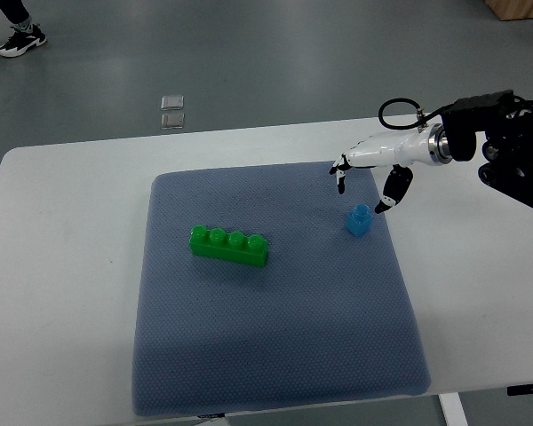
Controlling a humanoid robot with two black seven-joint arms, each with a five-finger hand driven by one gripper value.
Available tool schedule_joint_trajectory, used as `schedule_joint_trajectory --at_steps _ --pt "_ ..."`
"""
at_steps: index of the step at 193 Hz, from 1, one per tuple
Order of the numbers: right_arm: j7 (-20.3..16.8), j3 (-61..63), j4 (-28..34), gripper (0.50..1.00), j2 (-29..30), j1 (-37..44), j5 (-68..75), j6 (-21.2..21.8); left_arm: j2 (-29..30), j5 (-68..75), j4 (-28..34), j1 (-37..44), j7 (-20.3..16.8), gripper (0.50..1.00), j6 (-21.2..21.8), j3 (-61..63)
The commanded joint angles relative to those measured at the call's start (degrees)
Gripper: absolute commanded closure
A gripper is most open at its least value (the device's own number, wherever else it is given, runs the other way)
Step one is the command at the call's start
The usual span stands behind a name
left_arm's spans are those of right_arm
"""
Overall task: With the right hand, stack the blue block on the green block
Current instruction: 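Swing the right hand over the mat toward the small blue block, then lower the right hand around the blue block and close its fingers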
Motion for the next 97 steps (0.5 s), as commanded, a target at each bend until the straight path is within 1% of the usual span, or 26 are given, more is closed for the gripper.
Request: schedule_joint_trajectory --at_steps 1,51,66,97 --pt "-2.3 0.0 -0.3 0.587 0.2 -1.1 0.0 -0.8 0.0 0.0 0.0 0.0 0.0 0.5 0.0 0.0" --pt "-2.6 0.0 -0.6 0.587 1.0 -3.4 -0.1 -1.8 0.0 0.0 0.0 0.0 0.0 0.5 0.0 0.0" --pt "-3.4 0.0 -0.7 0.589 1.2 -3.6 -0.1 -2.2 0.0 0.0 0.0 0.0 0.0 0.5 0.0 0.0" --pt "-5.4 0.1 -1.3 0.589 2.3 -4.4 -0.1 -4.5 0.0 0.0 0.0 0.0 0.0 0.5 0.0 0.0"
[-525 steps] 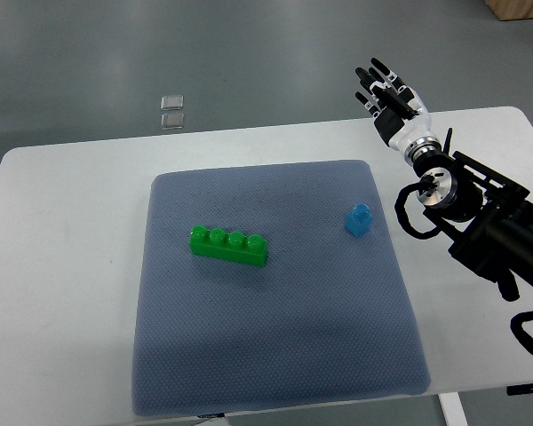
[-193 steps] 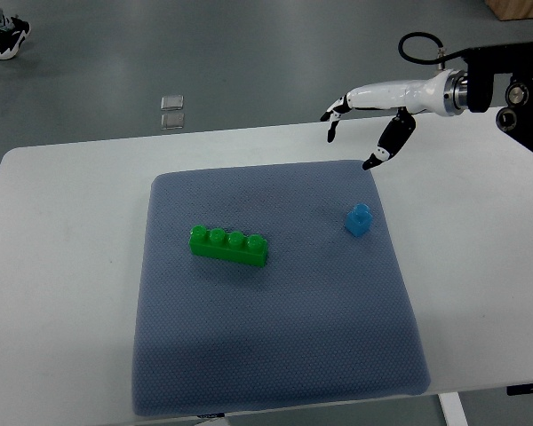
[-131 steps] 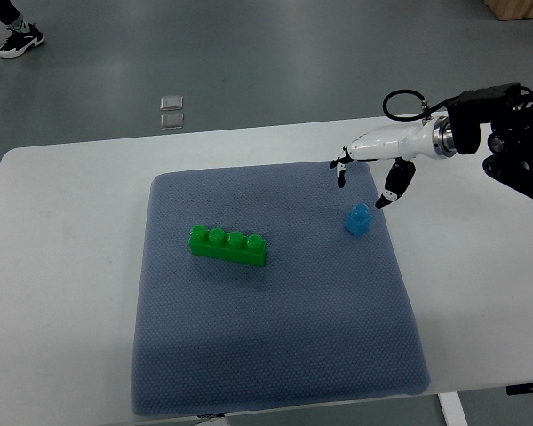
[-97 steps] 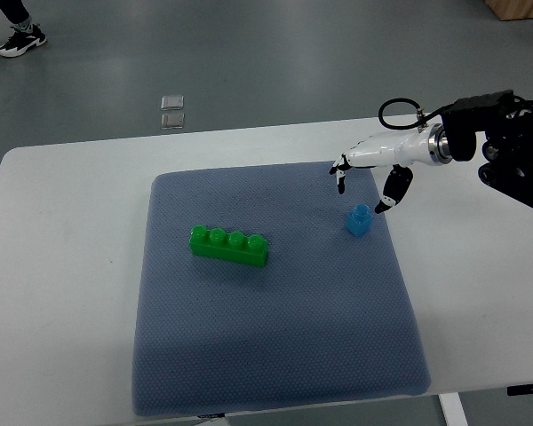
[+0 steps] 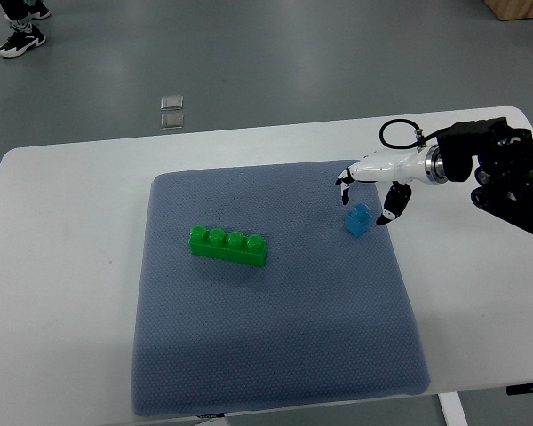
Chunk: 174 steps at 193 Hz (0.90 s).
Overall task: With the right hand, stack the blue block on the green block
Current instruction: 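Lower the right hand around the blue block and close its fingers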
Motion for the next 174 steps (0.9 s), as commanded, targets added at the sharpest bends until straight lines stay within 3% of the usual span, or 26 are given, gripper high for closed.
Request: schedule_joint_trajectory --at_steps 1,174 --pt "-1.1 0.1 -0.4 0.589 0.6 -0.7 0.1 -1.3 0.0 0.0 0.0 0.0 0.0 0.5 0.0 0.0" --pt "-1.2 0.9 -2.6 0.603 1.8 -4.1 1.3 -6.2 0.0 0.0 0.0 0.1 0.0 0.5 0.0 0.0"
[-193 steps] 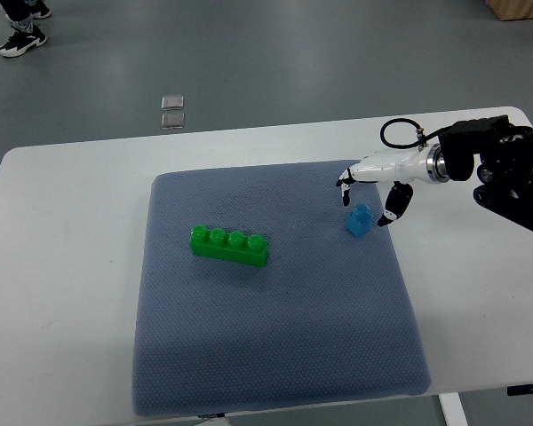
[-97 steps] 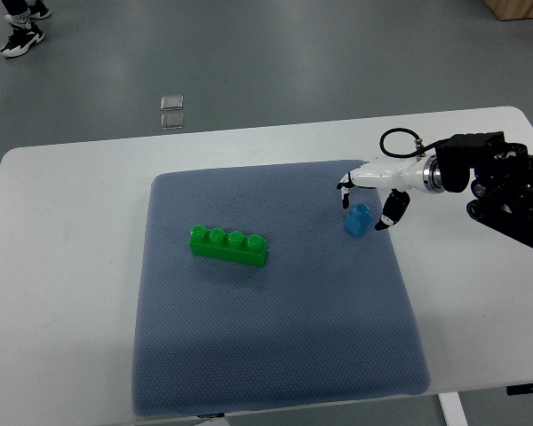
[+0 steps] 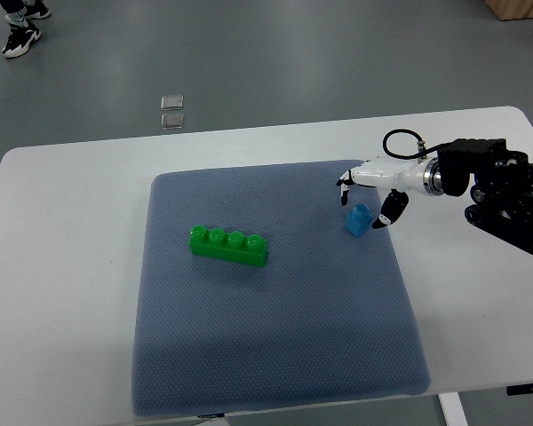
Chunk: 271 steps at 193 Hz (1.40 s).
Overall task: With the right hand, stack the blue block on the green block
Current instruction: 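Lower the right hand around the blue block and close its fingers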
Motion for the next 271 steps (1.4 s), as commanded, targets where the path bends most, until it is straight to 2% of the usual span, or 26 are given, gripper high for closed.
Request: schedule_joint_trajectory --at_steps 1,97,116,127,149,205,214,242,271 --pt "0.1 0.1 0.0 0.603 0.1 -0.2 0.1 -0.2 0.0 0.0 0.0 0.0 0.1 0.5 0.0 0.0" --pt "0.1 0.1 0.8 0.615 0.5 -0.2 0.1 -0.2 0.0 0.0 0.0 0.0 0.1 0.5 0.0 0.0" --pt "0.2 0.1 0.8 0.668 0.5 -0.2 0.1 -0.1 0.0 0.0 0.0 0.0 0.0 0.5 0.0 0.0" --pt "0.3 0.1 0.8 0.673 0.5 -0.2 0.1 0.0 0.0 0.0 0.0 0.0 0.0 0.5 0.0 0.0" --pt "0.6 -0.1 0.8 0.72 0.5 -0.2 0.1 0.1 0.0 0.0 0.0 0.0 0.1 0.5 0.0 0.0" --pt "0.8 -0.1 0.8 0.744 0.5 -0.3 0.1 0.2 0.0 0.0 0.0 0.0 0.1 0.5 0.0 0.0" --pt "0.8 -0.2 0.8 0.779 0.5 -0.2 0.1 0.3 0.0 0.0 0.0 0.0 0.0 0.5 0.0 0.0" --pt "0.8 -0.2 0.8 0.842 0.4 -0.2 0.1 0.3 0.0 0.0 0.0 0.0 0.0 0.5 0.0 0.0" --pt "0.9 -0.2 0.8 0.883 0.4 -0.2 0.1 0.4 0.0 0.0 0.0 0.0 0.0 0.5 0.0 0.0"
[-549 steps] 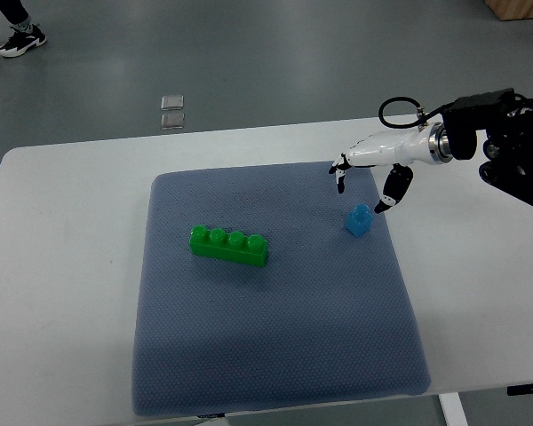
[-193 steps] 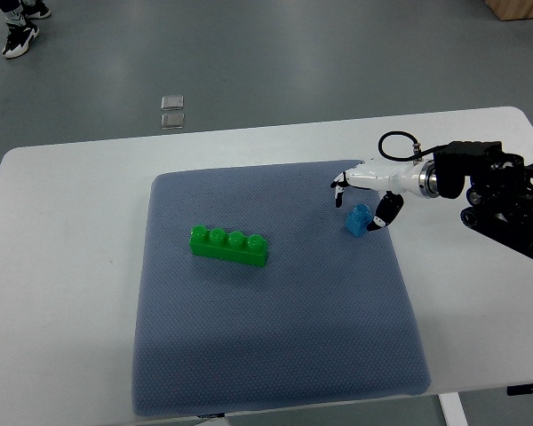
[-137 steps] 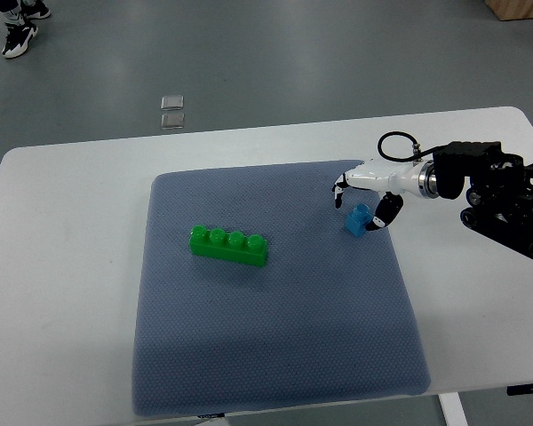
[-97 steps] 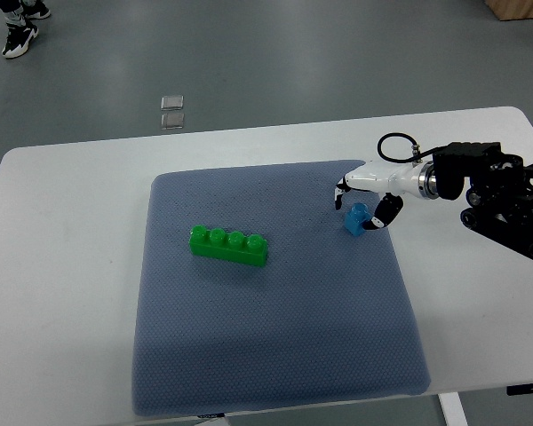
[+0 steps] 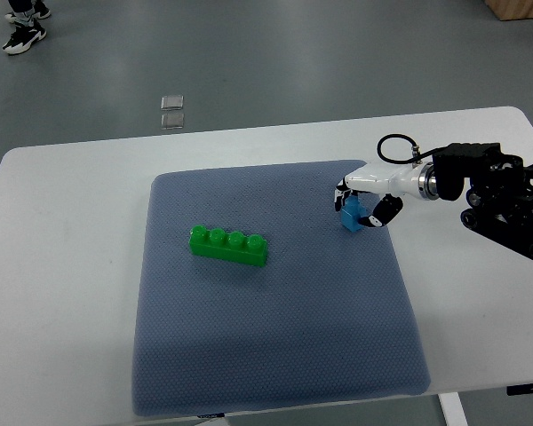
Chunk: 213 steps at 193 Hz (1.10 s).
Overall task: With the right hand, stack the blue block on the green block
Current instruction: 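Lower the right hand around the blue block and close its fingers, then lift the blue block and carry it toward the green block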
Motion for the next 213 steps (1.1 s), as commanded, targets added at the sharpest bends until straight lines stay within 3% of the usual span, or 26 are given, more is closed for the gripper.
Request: schedule_joint_trajectory --at_steps 1,41,90,141,213 --pt "0.1 0.0 0.0 0.883 0.0 0.0 0.0 0.1 0.0 0.0 0.0 0.0 -0.1 0.5 0.0 0.0" --pt "0.1 0.0 0.0 0.899 0.1 0.0 0.0 0.1 0.0 0.0 0.0 0.0 0.0 0.5 0.0 0.0" --pt "0.0 0.0 0.3 0.983 -0.1 0.1 -0.1 0.0 0.0 0.0 0.0 0.0 -0.1 0.5 0.0 0.0" --pt "0.1 0.4 1.8 0.983 0.3 2.4 -0.2 -1.4 0.0 0.0 0.0 0.0 -0.1 0.5 0.0 0.0" --pt "1.1 -0.3 3.6 0.983 9.8 9.6 -1.1 -3.6 0.0 0.0 0.0 0.0 0.0 0.5 0.0 0.0"
